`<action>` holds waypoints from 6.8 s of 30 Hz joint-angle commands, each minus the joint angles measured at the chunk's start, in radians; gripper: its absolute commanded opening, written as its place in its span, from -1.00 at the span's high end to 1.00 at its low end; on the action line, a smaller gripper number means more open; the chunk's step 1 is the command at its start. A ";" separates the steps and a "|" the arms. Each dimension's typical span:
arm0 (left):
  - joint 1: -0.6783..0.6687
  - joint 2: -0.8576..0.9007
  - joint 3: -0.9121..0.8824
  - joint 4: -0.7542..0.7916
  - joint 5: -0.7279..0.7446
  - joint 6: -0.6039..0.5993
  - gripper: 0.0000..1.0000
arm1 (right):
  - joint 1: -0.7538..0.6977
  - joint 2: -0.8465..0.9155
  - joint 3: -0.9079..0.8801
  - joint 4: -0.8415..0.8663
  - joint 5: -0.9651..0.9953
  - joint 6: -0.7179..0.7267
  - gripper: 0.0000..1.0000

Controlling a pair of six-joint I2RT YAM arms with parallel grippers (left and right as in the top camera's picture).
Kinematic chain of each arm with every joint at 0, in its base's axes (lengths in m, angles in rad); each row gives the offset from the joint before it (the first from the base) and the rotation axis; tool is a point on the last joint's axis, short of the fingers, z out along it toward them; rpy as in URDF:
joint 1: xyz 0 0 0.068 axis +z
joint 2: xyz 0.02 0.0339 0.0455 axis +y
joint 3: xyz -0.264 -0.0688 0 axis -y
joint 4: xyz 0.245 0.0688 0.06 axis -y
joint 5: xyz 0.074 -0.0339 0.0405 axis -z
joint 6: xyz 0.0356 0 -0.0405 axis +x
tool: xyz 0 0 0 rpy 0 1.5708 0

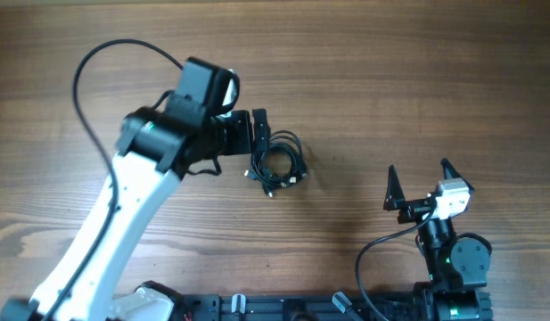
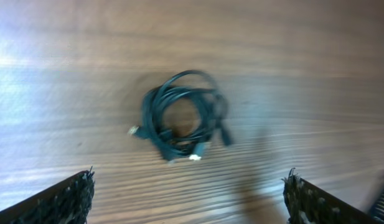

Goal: Untangle cables

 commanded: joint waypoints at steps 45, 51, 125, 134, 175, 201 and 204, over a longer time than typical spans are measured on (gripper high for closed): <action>-0.014 0.507 0.007 0.178 0.105 0.236 -0.18 | -0.004 -0.006 -0.001 0.003 0.013 -0.011 -0.99; -0.014 0.508 0.007 0.178 0.105 0.242 0.04 | -0.004 -0.006 -0.001 0.003 0.013 -0.012 -0.99; -0.016 0.228 -0.046 0.205 0.209 0.069 0.92 | -0.004 -0.004 -0.001 0.110 -0.430 1.068 -1.00; -0.016 0.022 -0.004 0.208 0.333 0.099 0.92 | -0.004 0.150 0.489 -0.240 -0.328 0.596 -1.00; -0.014 -0.250 -0.003 0.739 0.423 -0.803 0.92 | 0.015 0.711 0.633 -0.245 -0.789 0.642 -0.92; -0.014 -0.250 -0.003 0.730 0.445 -0.951 0.91 | 0.383 1.232 0.634 0.460 -0.514 0.675 0.91; -0.014 -0.248 -0.003 0.723 0.440 -0.947 0.73 | 0.383 1.202 0.634 0.505 -0.514 0.755 0.91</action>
